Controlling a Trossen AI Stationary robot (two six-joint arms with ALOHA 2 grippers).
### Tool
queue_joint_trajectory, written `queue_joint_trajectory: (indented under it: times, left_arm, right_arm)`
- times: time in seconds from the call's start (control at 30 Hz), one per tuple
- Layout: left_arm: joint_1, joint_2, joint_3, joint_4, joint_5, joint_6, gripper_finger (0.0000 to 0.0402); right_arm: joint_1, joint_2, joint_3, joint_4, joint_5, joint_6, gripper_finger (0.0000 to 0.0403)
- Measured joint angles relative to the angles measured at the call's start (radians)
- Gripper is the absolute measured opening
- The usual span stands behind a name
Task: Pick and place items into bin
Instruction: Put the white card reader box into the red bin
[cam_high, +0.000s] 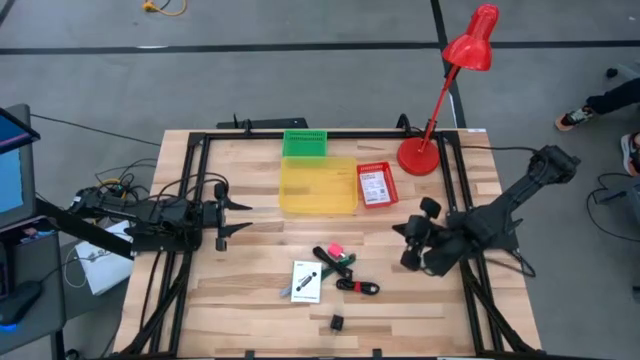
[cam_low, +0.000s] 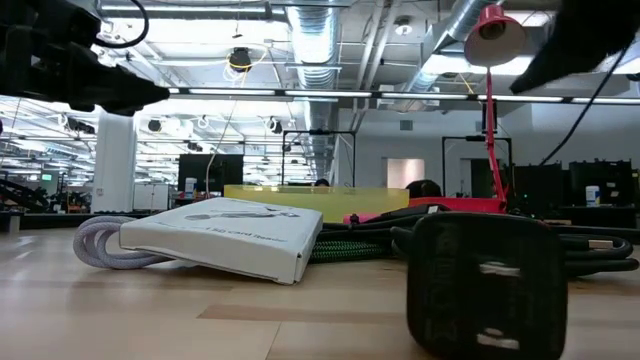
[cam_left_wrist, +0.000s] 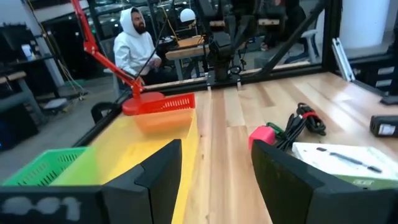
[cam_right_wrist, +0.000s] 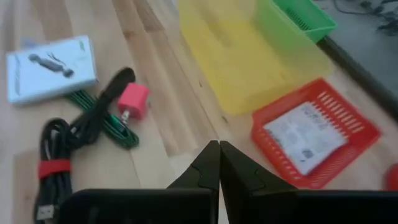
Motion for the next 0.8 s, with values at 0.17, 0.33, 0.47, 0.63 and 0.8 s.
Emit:
queue_joint_trajectory:
  times: [0.17, 0.33, 0.47, 0.63, 0.8]
  left_arm:
    - [0.000, 0.000, 0.000, 0.000, 0.000, -0.114, 0.0185]
    - [0.000, 0.000, 0.000, 0.003, -0.001, -0.153, 0.0185]
    - [0.000, 0.000, 0.000, 0.005, -0.002, -0.142, 0.0185]
    - [0.000, 0.000, 0.000, 0.024, -0.002, -0.151, 0.0185]
    - [0.000, 0.000, 0.000, 0.114, -0.029, -0.150, 0.0185]
  right_arm:
    - [-0.001, -0.079, -0.129, 0.198, 0.026, -0.083, 0.0000]
    - [0.004, -0.082, -0.178, 0.340, 0.031, -0.253, 0.0000]
    - [0.033, -0.083, -0.204, 0.399, 0.071, -0.328, 0.0000]
    - [0.108, -0.082, -0.234, 0.437, 0.203, -0.326, 0.0000]
    - [0.183, -0.082, -0.291, 0.528, 0.400, -0.311, 0.0000]
